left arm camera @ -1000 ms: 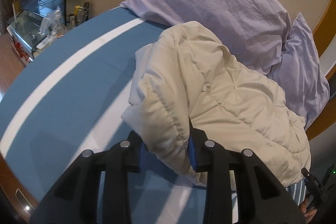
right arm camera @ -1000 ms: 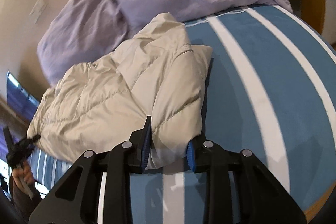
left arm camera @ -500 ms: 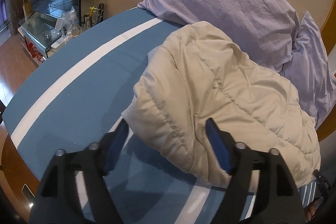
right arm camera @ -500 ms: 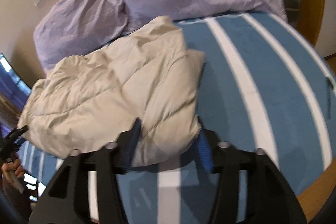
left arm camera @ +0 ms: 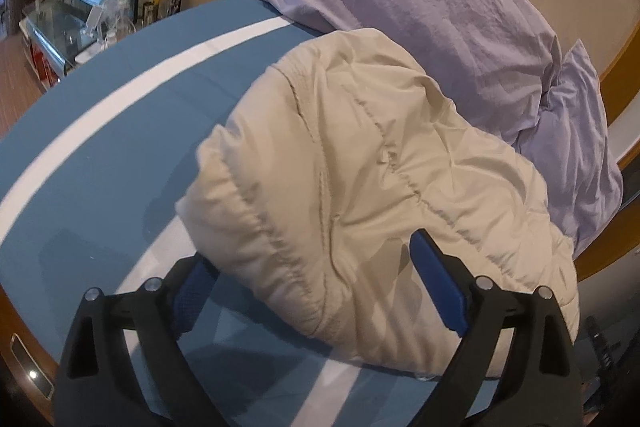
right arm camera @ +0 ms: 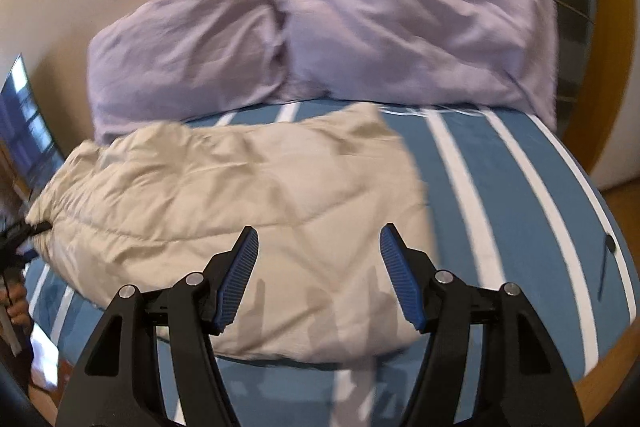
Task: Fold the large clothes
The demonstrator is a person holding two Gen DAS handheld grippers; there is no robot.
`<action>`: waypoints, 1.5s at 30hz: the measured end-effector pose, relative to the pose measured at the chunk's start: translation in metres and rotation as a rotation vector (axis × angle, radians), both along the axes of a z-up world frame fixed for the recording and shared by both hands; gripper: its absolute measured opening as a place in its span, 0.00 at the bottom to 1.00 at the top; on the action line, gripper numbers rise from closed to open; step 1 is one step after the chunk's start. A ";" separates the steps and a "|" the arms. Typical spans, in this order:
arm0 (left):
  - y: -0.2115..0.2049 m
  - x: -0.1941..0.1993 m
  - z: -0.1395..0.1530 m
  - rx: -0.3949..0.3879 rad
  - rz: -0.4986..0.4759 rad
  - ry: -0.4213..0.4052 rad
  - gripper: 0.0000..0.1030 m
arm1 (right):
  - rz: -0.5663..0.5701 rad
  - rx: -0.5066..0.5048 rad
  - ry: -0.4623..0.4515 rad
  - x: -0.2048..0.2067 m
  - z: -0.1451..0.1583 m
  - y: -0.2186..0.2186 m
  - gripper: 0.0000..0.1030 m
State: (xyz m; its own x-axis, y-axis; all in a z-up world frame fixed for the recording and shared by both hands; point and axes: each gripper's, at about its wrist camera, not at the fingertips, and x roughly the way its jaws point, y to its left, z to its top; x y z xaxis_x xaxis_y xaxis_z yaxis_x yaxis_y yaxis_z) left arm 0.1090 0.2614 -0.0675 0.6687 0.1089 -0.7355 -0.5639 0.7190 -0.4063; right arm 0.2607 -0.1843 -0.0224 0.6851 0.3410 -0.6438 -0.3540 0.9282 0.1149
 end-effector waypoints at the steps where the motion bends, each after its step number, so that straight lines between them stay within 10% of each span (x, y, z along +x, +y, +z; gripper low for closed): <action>1: -0.001 0.002 -0.001 -0.005 0.004 0.000 0.90 | 0.016 -0.010 -0.002 -0.001 -0.003 0.008 0.63; 31: 0.009 0.025 -0.024 -0.151 0.076 -0.064 0.89 | 0.125 -0.125 -0.013 -0.018 -0.051 0.125 0.65; 40: 0.002 0.028 0.006 -0.122 0.061 -0.133 0.38 | 0.103 -0.169 0.013 -0.014 -0.056 0.134 0.65; 45: -0.010 0.032 0.034 -0.087 0.021 -0.178 0.30 | 0.102 -0.172 0.026 -0.011 -0.057 0.135 0.65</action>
State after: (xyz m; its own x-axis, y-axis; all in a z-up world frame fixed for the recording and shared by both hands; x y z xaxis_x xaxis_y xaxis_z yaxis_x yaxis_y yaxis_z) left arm 0.1414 0.2514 -0.0336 0.7875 0.0654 -0.6129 -0.4922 0.6652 -0.5615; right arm 0.2498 -0.0495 -0.0790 0.6351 0.2916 -0.7153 -0.4462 0.8944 -0.0316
